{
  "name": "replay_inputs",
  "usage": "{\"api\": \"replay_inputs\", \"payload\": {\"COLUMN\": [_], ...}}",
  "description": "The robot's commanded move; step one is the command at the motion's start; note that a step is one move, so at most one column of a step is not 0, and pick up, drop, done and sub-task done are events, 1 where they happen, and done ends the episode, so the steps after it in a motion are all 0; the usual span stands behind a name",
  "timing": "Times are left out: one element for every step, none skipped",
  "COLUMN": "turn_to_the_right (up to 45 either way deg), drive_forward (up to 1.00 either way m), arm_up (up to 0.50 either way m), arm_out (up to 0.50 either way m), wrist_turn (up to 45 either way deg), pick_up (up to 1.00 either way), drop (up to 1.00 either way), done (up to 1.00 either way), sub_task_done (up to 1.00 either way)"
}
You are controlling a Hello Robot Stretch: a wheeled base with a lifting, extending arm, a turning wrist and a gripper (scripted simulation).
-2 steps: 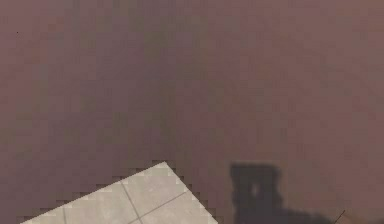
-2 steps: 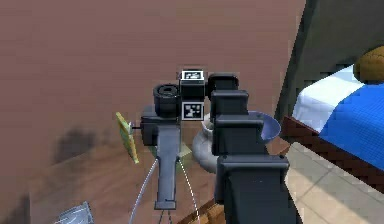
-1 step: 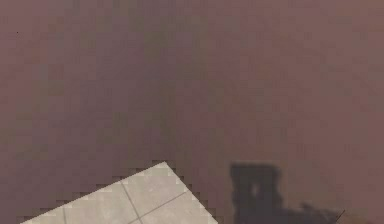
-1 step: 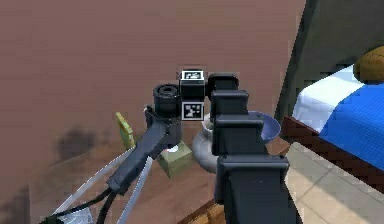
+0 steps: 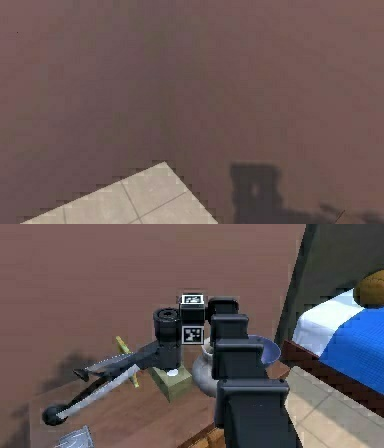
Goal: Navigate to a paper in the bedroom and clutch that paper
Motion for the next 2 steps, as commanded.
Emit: {"api": "replay_inputs", "payload": {"turn_to_the_right": [0.0, 0.0], "drive_forward": [0.00, 0.00], "arm_up": [0.00, 0.00], "arm_out": [0.00, 0.00], "wrist_turn": [45.0, 33.0], "pick_up": [0.00, 0.00], "drop": [0.00, 0.00], "done": [0.00, 0.00], "sub_task_done": [0.00, 0.00]}}
